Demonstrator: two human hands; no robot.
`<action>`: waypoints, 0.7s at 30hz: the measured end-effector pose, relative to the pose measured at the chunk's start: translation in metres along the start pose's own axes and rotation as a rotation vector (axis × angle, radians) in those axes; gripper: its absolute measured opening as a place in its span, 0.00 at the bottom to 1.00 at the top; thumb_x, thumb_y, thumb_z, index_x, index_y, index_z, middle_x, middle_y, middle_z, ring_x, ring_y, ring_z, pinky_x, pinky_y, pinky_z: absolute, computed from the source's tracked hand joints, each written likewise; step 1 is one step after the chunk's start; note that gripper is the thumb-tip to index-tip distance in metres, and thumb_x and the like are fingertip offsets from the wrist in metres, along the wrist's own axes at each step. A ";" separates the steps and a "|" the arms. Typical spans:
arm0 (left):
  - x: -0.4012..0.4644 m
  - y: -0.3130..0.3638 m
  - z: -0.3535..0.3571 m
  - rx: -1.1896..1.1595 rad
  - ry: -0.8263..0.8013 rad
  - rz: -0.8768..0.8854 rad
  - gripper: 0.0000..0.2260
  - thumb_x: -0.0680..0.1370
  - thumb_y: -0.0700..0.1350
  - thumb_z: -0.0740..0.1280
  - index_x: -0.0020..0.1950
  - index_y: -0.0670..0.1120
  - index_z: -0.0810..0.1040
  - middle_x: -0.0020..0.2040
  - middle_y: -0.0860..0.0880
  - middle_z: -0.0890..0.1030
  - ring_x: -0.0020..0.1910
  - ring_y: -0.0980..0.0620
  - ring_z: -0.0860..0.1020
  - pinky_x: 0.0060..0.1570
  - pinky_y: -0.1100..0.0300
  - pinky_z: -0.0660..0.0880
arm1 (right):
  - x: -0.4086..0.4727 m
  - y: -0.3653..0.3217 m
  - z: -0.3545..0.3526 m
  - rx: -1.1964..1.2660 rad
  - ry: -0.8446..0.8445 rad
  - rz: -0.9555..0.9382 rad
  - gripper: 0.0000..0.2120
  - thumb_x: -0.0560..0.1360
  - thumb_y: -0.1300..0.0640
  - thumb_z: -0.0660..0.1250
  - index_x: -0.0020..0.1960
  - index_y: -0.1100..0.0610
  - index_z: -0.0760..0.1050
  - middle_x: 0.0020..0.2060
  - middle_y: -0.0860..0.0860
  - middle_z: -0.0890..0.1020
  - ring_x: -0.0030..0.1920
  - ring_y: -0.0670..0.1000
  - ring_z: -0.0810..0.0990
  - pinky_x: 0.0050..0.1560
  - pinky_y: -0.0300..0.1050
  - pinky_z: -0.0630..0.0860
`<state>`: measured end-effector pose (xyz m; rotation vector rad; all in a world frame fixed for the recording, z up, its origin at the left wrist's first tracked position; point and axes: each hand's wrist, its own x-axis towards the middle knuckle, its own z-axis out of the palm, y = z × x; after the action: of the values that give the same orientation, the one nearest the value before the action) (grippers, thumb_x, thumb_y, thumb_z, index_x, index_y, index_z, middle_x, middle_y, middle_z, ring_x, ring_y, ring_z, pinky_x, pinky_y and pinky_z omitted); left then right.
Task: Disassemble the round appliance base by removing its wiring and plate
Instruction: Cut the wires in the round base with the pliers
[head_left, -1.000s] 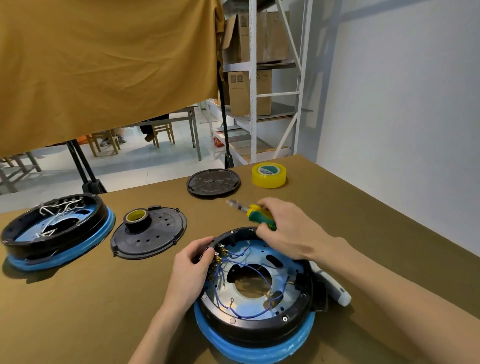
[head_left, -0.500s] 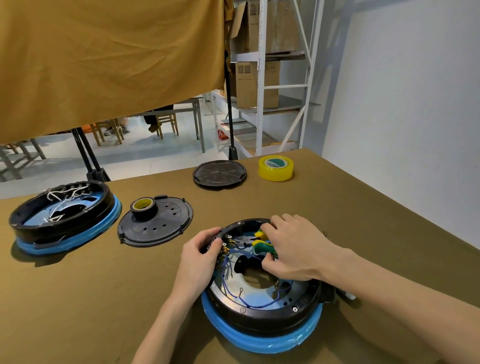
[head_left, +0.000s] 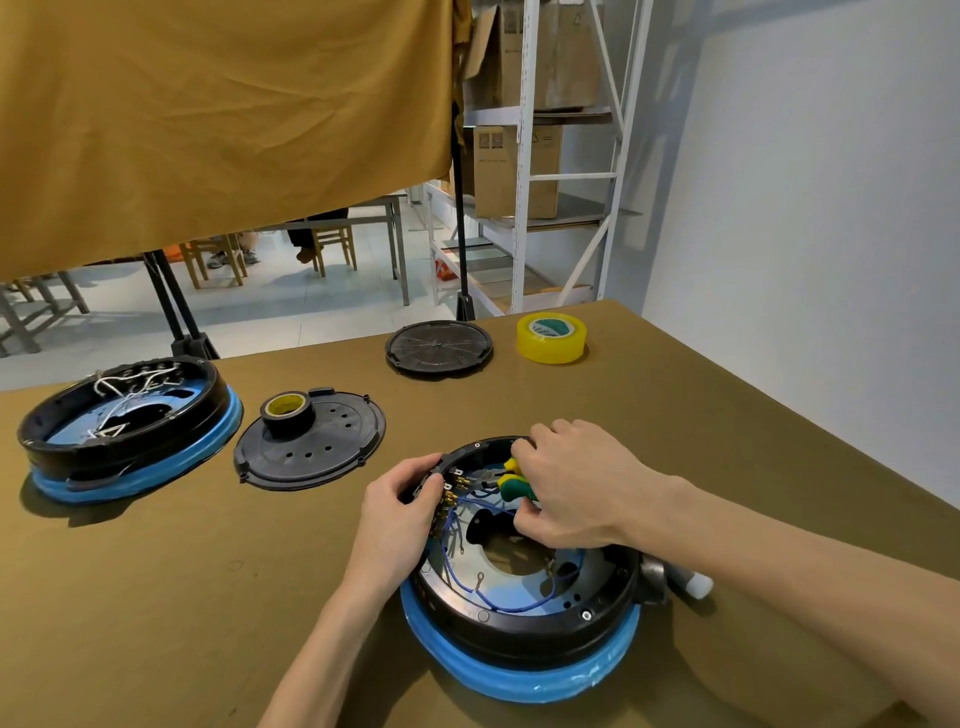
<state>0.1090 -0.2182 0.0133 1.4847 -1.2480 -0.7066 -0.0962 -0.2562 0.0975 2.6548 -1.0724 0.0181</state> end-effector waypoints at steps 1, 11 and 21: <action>0.000 0.000 0.000 0.001 0.000 0.000 0.14 0.84 0.44 0.65 0.68 0.51 0.80 0.60 0.56 0.82 0.59 0.64 0.77 0.48 0.75 0.73 | 0.002 0.000 -0.001 -0.020 -0.005 0.001 0.17 0.76 0.42 0.59 0.49 0.56 0.72 0.42 0.54 0.76 0.39 0.54 0.71 0.39 0.48 0.71; -0.001 0.002 -0.001 0.031 -0.006 0.005 0.13 0.84 0.44 0.65 0.68 0.52 0.79 0.60 0.56 0.81 0.59 0.64 0.77 0.52 0.71 0.72 | 0.008 -0.006 -0.002 0.051 -0.119 0.131 0.19 0.78 0.38 0.66 0.52 0.54 0.73 0.44 0.53 0.74 0.42 0.57 0.76 0.39 0.49 0.72; 0.004 0.001 -0.004 0.043 -0.010 -0.009 0.13 0.83 0.44 0.66 0.67 0.52 0.81 0.59 0.55 0.83 0.60 0.59 0.79 0.57 0.64 0.75 | -0.002 -0.007 0.013 0.087 -0.050 0.197 0.23 0.78 0.37 0.66 0.59 0.55 0.76 0.51 0.54 0.79 0.49 0.57 0.79 0.47 0.49 0.78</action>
<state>0.1135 -0.2200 0.0165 1.5240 -1.2718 -0.6976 -0.0940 -0.2536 0.0828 2.6266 -1.3751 0.0384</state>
